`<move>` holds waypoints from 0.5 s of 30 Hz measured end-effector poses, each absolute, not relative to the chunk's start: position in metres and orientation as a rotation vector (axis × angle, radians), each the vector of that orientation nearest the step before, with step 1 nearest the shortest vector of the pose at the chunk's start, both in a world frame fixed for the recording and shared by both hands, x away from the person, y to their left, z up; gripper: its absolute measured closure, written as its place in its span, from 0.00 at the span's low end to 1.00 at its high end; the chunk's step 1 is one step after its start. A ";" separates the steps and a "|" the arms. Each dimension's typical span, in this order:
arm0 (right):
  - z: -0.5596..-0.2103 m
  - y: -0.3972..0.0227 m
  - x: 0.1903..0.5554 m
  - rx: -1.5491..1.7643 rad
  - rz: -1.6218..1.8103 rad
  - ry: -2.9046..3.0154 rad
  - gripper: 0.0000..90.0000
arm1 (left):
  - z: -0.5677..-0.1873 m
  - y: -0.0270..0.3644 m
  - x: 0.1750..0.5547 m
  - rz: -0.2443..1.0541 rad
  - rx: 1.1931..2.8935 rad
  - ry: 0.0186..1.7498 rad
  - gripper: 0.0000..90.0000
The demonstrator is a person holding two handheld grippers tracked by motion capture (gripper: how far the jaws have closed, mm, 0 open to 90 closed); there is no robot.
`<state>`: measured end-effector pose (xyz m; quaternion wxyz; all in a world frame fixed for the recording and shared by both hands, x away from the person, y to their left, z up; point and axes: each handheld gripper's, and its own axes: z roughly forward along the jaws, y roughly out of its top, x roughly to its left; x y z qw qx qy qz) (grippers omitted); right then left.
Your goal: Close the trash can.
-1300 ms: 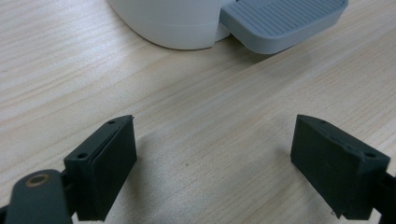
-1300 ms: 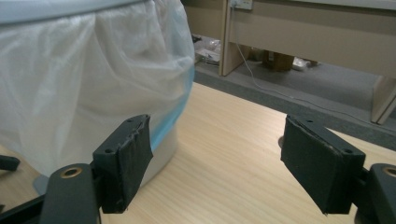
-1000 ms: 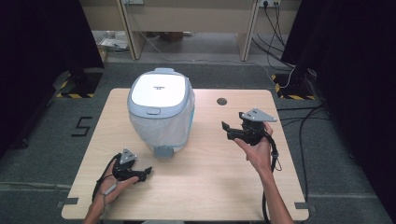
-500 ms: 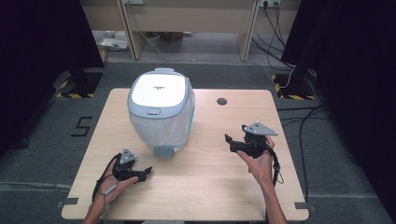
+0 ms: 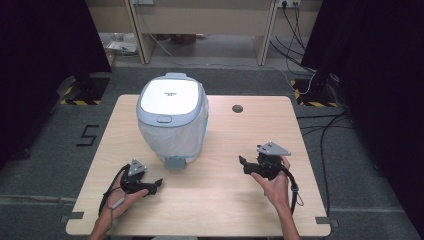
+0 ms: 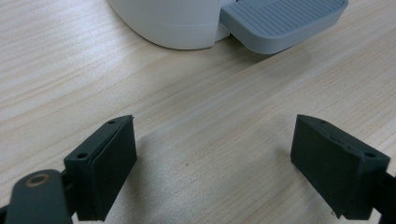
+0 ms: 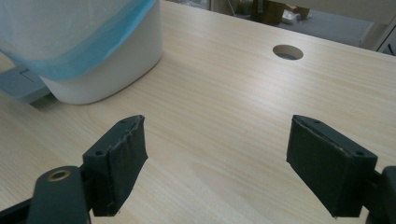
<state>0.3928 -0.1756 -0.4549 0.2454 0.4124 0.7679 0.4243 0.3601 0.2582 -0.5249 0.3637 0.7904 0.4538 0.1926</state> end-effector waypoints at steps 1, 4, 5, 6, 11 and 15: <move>-0.455 -0.176 0.393 1.125 1.158 2.096 0.21 | -0.525 0.258 0.360 0.496 2.034 1.168 0.15; -0.460 -0.173 0.391 1.136 1.171 2.098 0.22 | -0.525 0.258 0.360 0.496 2.034 1.167 0.15; -0.465 -0.173 0.391 1.140 1.154 2.120 0.22 | -0.525 0.258 0.360 0.496 2.035 1.167 0.15; -0.465 -0.173 0.391 1.140 1.154 2.120 0.22 | -0.525 0.258 0.360 0.496 2.035 1.167 0.15; -0.478 -0.172 0.388 1.166 1.119 2.153 0.21 | -0.525 0.258 0.360 0.495 2.035 1.167 0.15; -0.487 -0.172 0.387 1.187 1.067 2.189 0.19 | -0.525 0.258 0.360 0.496 2.035 1.167 0.15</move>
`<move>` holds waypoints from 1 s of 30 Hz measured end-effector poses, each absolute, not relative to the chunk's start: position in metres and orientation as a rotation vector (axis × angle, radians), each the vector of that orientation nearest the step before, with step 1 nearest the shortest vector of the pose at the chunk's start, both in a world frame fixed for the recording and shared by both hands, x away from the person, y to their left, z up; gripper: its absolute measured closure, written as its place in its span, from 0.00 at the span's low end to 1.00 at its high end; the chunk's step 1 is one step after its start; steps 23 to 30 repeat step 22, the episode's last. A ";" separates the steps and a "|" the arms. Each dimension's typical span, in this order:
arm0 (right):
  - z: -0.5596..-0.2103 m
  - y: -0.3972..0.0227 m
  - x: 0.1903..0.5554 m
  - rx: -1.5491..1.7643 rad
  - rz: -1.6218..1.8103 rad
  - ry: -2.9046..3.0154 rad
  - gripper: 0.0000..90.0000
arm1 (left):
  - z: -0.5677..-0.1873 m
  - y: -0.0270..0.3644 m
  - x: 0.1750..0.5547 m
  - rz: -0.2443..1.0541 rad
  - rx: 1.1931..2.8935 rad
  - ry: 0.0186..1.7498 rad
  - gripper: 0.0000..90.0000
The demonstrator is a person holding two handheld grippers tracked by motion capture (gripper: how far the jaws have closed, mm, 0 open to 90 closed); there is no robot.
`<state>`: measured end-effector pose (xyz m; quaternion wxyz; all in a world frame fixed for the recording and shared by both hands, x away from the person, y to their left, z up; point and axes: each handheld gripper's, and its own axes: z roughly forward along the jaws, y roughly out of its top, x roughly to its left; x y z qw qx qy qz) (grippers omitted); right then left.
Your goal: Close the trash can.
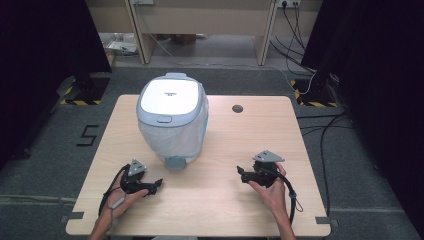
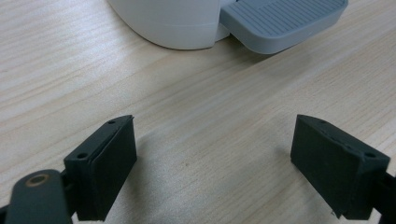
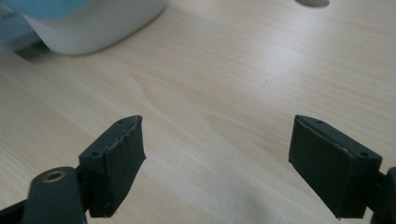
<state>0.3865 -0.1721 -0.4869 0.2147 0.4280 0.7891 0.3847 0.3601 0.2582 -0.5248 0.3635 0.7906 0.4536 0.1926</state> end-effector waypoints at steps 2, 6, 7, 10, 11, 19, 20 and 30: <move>-0.491 -0.172 0.385 1.192 1.060 2.179 0.20 | -0.525 0.258 0.360 0.495 2.035 1.167 0.15; -0.502 -0.171 0.383 1.225 1.017 2.211 0.19 | -0.525 0.258 0.360 0.495 2.035 1.167 0.15; -0.505 -0.171 0.382 1.232 1.007 2.216 0.19 | -0.525 0.258 0.360 0.495 2.035 1.167 0.15; -0.509 -0.171 0.381 1.247 0.989 2.227 0.19 | -0.525 0.258 0.360 0.496 2.035 1.168 0.15; -0.513 -0.171 0.381 1.260 0.962 2.244 0.19 | -0.525 0.258 0.360 0.496 2.036 1.167 0.15; -0.517 -0.171 0.378 1.281 0.950 2.233 0.17 | -0.525 0.258 0.360 0.496 2.035 1.167 0.15; -0.517 -0.171 0.378 1.276 0.948 2.234 0.16 | -0.525 0.258 0.360 0.496 2.036 1.167 0.15; -0.517 -0.171 0.378 1.277 0.948 2.235 0.16 | -0.525 0.258 0.360 0.495 2.036 1.167 0.15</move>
